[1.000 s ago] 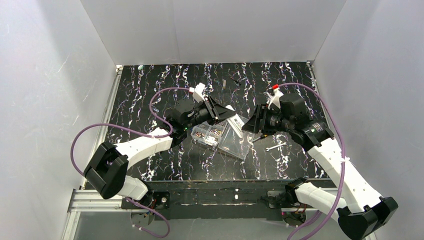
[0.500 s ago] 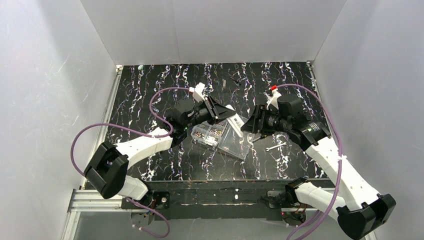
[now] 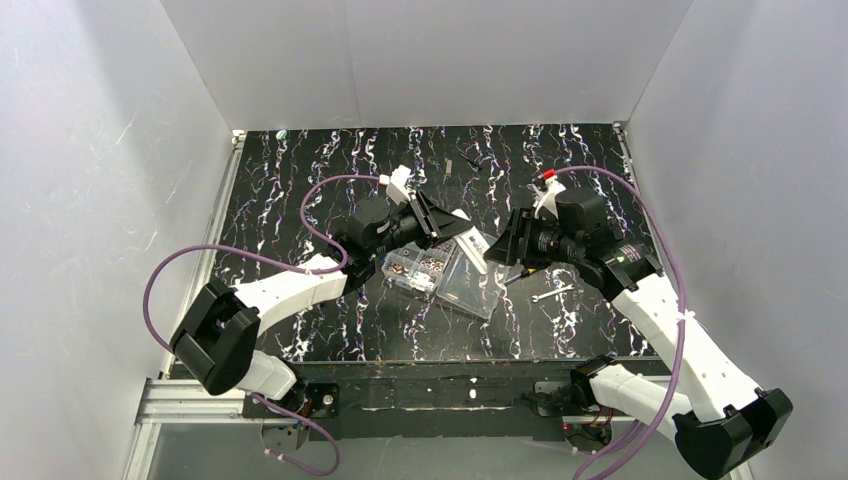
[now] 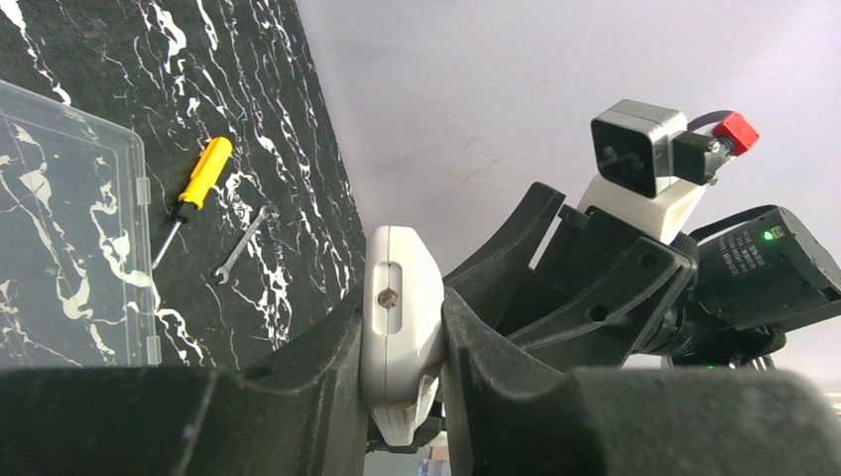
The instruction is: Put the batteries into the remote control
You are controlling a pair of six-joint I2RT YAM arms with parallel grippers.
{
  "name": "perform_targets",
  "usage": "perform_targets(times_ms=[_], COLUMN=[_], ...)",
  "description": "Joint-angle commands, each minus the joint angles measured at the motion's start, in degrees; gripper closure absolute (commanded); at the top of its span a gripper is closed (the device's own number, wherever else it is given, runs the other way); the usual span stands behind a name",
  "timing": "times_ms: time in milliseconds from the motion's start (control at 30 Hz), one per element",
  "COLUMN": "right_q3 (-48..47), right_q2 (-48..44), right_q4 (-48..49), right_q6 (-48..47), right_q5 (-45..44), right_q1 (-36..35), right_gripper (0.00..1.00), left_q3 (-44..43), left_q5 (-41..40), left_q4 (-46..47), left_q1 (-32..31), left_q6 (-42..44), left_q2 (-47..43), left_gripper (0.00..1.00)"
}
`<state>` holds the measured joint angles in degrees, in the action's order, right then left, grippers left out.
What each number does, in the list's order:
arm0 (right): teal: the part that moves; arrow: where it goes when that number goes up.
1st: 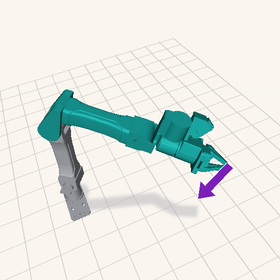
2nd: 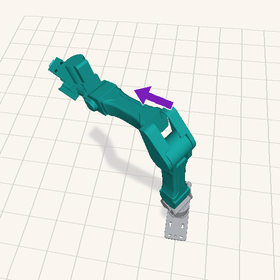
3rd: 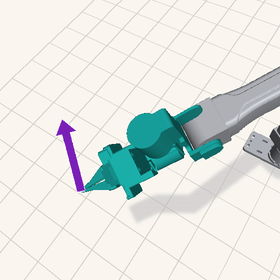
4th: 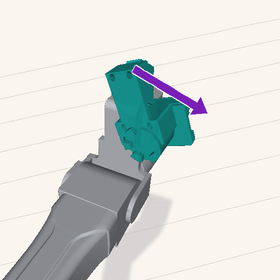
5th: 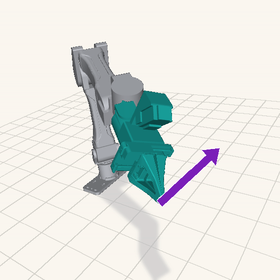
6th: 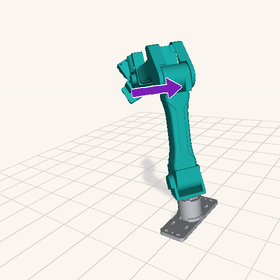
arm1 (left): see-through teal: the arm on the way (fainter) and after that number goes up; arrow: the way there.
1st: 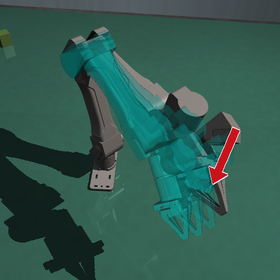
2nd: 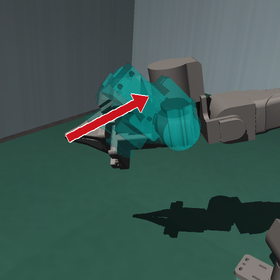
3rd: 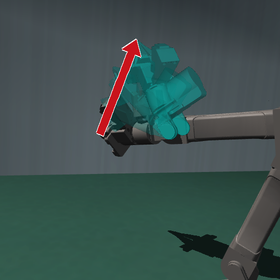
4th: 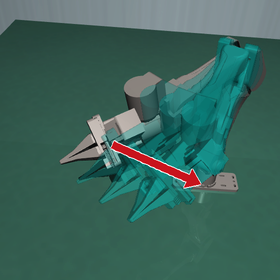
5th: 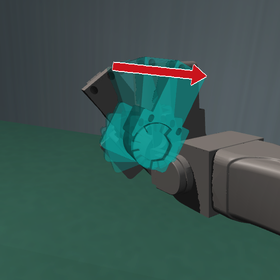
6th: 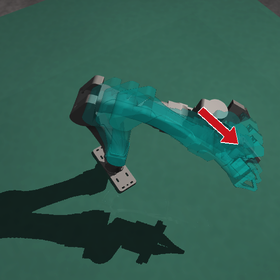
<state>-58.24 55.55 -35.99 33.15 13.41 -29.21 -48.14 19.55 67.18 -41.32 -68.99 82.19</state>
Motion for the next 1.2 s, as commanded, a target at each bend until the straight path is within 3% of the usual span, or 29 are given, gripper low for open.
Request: perform_targets(times_ms=[0,167,367,467,600,1167], right_q3=[-6.02,-8.72,-4.54,0.65,7.82,21.09], right_q2=[-0.56,-1.98,-5.67,-10.04,-14.26,-16.25], right_q4=[-1.45,-1.96,0.97,6.49,16.97,38.62], right_q6=[-3.26,-3.71,2.11,8.85,15.45,33.29], right_q5=[-1.58,-2.91,-8.1,-9.46,-6.8,-0.41], right_q1=[0.3,0.37,0.38,0.43,0.65,4.51], right_gripper=[0.38,0.38,0.34,0.24,0.19,0.17], left_q3=[-2.42,-2.52,-2.61,-2.23,-2.48,-3.11], left_q5=[1.32,1.29,-0.45,-2.69,-4.24,-6.62], left_q4=[5.53,5.46,9.17,12.01,14.55,16.25], left_q1=[-0.18,-0.16,-0.21,-0.19,-0.19,-0.21], left_q6=[-0.55,-0.58,-2.39,-3.49,-4.63,-7.11], left_q2=[-1.98,-1.58,-0.75,-0.16,0.32,0.04], left_gripper=[1.0,1.0,1.0,1.0,1.0,1.0])
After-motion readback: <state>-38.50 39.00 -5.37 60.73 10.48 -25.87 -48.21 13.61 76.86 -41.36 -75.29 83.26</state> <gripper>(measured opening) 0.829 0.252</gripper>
